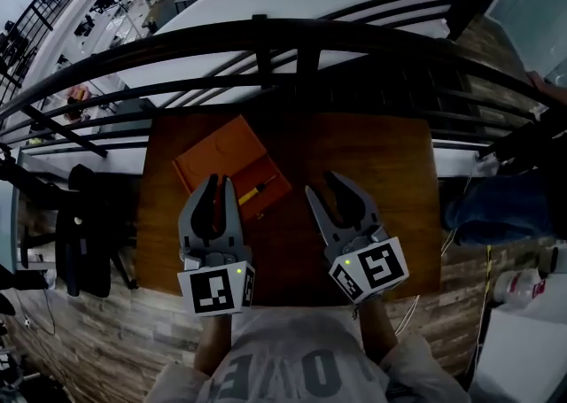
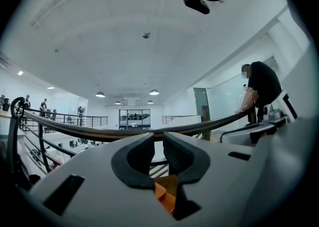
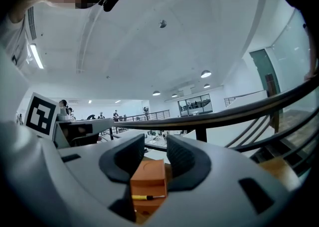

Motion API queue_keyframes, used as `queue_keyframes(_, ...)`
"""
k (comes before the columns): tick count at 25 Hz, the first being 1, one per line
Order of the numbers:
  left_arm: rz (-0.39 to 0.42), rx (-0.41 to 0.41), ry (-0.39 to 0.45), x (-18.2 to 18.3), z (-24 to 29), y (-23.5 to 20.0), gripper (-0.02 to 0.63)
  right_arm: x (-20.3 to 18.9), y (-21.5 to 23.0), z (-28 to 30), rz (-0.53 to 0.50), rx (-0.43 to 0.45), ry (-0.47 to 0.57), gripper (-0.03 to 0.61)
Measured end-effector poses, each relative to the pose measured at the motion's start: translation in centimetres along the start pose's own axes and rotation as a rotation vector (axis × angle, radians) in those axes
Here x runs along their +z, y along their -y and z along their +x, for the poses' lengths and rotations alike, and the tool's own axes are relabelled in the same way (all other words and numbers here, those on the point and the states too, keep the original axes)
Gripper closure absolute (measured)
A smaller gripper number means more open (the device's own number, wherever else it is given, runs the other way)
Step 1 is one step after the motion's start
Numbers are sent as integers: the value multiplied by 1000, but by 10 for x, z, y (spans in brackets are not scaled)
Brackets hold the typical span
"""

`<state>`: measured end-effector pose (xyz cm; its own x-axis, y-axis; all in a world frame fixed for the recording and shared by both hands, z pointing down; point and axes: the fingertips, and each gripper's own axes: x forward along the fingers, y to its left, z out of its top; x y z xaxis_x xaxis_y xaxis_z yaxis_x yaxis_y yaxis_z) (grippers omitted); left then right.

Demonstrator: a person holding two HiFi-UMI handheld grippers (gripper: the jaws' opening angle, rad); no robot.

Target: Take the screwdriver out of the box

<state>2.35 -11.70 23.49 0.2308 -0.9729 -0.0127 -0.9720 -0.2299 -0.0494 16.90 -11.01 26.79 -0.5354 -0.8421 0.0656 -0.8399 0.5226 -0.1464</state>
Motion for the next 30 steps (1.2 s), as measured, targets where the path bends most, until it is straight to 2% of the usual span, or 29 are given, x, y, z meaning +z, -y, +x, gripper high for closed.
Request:
queue_keyframes(13, -7, -27, -12, -6, 5, -9, 552, -2, -5, 10, -20, 5, -18, 431)
queue_keyframes(15, -3, -29, -8, -5, 5, -8, 552, -2, -7, 13, -30, 27, -31, 417)
queue_keyframes(18, -1, -23, -7, -6, 5, -12, 552, -6, -15, 24, -64, 107, -64, 370)
queue_keyframes(22, -16, 7, -31, -15, 1, -23, 552, -9, -31, 38, -208, 229, -133, 367)
queue_keyframes(27, 16, 24, -55, -30, -7, -29, 552, -31, -45, 59, -462, 374, -291, 367)
queue_keyframes(30, 5, 31, -91, -48, -12, -38, 541, -57, -57, 75, -629, 481, -393, 367)
